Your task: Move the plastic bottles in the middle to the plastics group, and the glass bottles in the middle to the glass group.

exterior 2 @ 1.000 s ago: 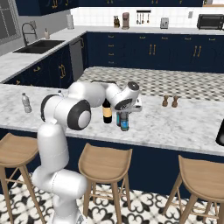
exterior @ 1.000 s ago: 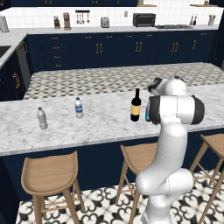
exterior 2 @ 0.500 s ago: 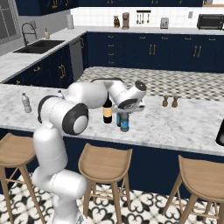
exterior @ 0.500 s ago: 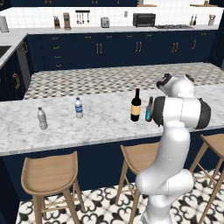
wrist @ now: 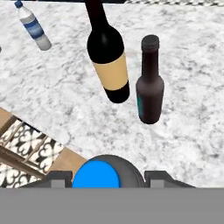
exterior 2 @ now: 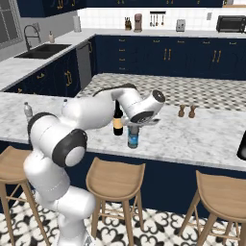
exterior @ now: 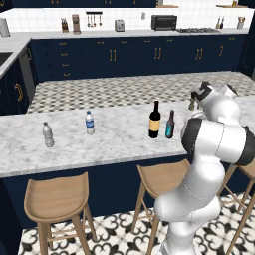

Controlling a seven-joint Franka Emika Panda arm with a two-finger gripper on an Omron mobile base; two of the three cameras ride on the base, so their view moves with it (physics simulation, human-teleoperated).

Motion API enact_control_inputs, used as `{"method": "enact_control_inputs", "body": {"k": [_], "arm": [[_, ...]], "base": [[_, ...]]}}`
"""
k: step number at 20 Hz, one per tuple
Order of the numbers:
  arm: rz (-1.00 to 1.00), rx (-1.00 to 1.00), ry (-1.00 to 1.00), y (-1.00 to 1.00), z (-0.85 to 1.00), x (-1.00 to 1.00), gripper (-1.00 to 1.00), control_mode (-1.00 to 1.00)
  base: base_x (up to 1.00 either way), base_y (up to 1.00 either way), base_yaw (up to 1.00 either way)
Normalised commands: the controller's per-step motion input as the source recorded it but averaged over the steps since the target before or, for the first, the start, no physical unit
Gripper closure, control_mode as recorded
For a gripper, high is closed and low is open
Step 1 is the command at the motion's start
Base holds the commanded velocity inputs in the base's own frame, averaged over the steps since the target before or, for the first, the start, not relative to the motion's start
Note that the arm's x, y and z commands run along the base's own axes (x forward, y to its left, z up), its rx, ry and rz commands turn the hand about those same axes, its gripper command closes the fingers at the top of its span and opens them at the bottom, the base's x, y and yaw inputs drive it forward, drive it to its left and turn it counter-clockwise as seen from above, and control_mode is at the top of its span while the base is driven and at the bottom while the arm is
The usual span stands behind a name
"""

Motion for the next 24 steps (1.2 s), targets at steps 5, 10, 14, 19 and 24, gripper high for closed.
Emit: {"method": "enact_control_inputs", "body": {"k": [5,10,14,19,24], "arm": [[-0.01,0.04,0.00,0.39,0.18,-0.68,1.00,-1.00],[-0.03,0.00,0.00,0.66,0.15,-0.49,1.00,-1.00],[-0.02,0.00,-0.01,0.89,0.18,-0.23,1.00,-1.00],[0.00,0.00,-0.01,0.96,0.17,0.00,1.00,-1.00],[0.00,0.00,0.00,1.00,0.03,0.03,1.00,-1.00]], "base": [[0.00,0.00,0.00],[0.00,0.00,0.00],[0.00,0.00,0.00],[0.00,0.00,0.00],[0.00,0.00,0.00]]}}
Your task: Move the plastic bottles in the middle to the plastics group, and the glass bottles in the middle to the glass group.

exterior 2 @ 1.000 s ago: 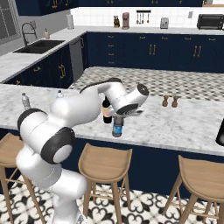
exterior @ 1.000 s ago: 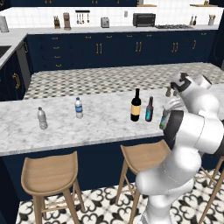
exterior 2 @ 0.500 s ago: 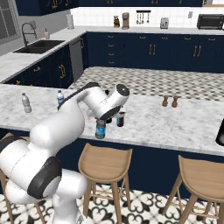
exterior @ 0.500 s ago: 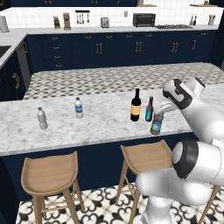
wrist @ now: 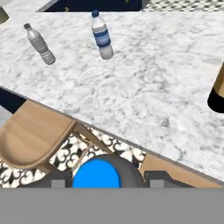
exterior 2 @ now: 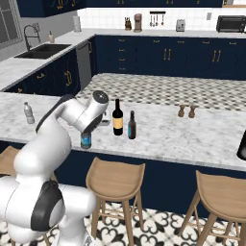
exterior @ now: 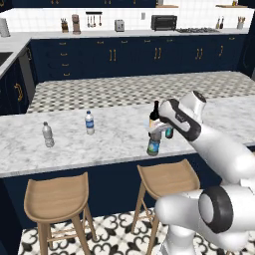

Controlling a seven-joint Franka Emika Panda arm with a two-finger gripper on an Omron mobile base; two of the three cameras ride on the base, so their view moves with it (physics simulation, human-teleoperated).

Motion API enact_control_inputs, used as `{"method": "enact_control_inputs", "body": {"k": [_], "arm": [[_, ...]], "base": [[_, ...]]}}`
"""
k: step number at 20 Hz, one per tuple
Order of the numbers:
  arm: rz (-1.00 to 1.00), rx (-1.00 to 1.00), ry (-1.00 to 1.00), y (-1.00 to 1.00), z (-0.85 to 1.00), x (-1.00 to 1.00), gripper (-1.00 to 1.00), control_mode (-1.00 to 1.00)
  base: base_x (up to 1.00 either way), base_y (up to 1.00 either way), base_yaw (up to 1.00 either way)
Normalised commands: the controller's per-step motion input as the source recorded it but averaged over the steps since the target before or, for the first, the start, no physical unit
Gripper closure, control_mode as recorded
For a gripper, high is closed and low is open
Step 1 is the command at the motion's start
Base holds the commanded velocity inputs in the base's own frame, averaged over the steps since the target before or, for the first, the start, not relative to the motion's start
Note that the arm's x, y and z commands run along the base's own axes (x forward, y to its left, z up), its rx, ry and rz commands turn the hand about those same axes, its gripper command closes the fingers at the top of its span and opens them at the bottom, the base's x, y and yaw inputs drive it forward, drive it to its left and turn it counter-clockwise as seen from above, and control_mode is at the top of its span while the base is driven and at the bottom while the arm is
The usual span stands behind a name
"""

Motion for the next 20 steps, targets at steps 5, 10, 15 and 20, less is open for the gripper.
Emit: {"method": "enact_control_inputs", "body": {"k": [5,10,15,20], "arm": [[0.00,0.00,0.00,1.00,0.07,0.16,1.00,-1.00],[0.00,0.00,0.00,0.95,0.02,0.30,1.00,-1.00],[0.00,-0.02,0.00,0.83,0.00,0.53,1.00,-1.00],[0.00,-0.03,0.00,0.78,0.00,0.50,1.00,-1.00]], "base": [[0.00,0.00,0.00],[0.00,0.00,0.00],[0.00,0.00,0.00],[0.00,0.00,0.00]]}}
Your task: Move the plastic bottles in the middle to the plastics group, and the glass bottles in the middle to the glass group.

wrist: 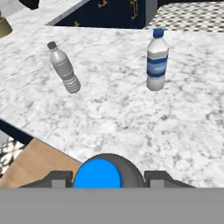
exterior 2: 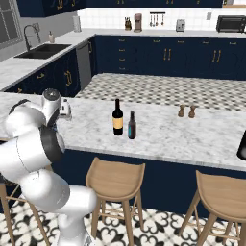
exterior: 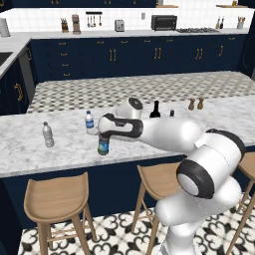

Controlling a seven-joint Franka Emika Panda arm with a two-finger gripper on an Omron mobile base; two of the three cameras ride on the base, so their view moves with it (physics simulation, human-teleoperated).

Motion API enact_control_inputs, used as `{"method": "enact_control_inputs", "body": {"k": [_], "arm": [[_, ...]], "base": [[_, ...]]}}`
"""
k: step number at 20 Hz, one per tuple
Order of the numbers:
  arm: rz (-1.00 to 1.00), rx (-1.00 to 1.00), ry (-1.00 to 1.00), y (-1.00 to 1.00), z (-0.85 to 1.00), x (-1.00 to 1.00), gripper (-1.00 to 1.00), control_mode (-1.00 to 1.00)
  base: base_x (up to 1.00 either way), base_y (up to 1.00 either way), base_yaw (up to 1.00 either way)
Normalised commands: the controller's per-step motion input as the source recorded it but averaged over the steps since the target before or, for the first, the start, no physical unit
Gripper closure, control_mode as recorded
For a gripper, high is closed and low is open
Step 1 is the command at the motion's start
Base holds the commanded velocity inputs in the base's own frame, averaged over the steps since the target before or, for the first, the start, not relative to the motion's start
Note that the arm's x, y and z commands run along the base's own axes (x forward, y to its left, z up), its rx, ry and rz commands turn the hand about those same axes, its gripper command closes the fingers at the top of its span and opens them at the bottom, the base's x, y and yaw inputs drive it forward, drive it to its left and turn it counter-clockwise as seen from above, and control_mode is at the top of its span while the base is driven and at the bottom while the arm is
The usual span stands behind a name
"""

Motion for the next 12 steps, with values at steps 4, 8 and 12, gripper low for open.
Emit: {"method": "enact_control_inputs", "body": {"k": [4,8,12], "arm": [[0.00,-0.01,0.00,0.56,0.00,0.48,1.00,-1.00],[0.00,-0.02,-0.01,0.20,0.00,0.49,1.00,-1.00],[0.00,-0.08,-0.01,0.01,0.00,0.37,1.00,-1.00]], "base": [[0.00,0.00,0.00],[0.00,0.00,0.00],[0.00,0.00,0.00]]}}
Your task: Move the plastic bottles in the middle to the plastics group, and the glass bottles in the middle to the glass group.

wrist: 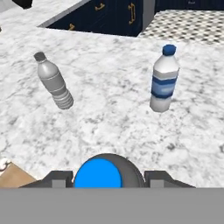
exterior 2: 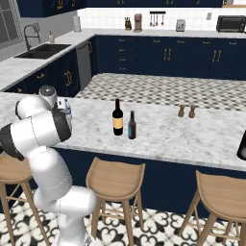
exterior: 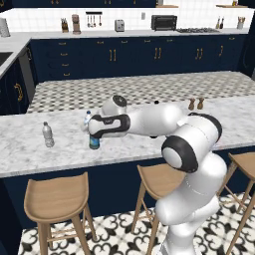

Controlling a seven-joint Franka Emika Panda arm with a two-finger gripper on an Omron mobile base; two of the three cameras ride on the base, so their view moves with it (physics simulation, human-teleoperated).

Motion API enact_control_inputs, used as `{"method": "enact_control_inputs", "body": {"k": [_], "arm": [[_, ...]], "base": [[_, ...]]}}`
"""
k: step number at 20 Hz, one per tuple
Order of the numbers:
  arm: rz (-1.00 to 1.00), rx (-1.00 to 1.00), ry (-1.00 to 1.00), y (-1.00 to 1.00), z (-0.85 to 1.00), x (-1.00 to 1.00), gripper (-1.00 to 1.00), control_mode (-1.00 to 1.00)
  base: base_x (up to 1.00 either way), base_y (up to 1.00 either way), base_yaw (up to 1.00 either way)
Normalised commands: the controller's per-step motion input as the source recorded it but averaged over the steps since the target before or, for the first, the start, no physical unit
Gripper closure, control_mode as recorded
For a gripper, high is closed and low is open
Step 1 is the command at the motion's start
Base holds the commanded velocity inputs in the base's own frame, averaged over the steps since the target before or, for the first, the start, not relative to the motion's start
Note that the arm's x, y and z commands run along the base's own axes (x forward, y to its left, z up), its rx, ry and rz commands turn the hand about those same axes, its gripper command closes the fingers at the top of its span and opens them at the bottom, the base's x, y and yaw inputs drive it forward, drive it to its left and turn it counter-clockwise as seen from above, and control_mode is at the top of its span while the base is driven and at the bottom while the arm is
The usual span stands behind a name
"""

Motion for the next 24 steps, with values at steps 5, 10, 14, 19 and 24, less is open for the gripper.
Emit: {"method": "enact_control_inputs", "body": {"k": [5,10,14,19,24], "arm": [[0.04,-0.01,-0.01,0.22,-0.04,0.39,1.00,-1.00],[0.04,0.00,0.00,0.30,-0.15,0.31,1.00,-1.00],[0.00,0.00,0.00,0.19,-0.26,0.22,1.00,-1.00],[0.00,0.00,0.00,0.06,-0.32,0.12,1.00,-1.00],[0.00,0.00,0.00,0.00,-0.28,0.14,1.00,-1.00]], "base": [[0.00,0.00,0.00],[0.00,0.00,0.00],[0.00,0.00,0.00],[0.00,0.00,0.00],[0.00,0.00,0.00]]}}
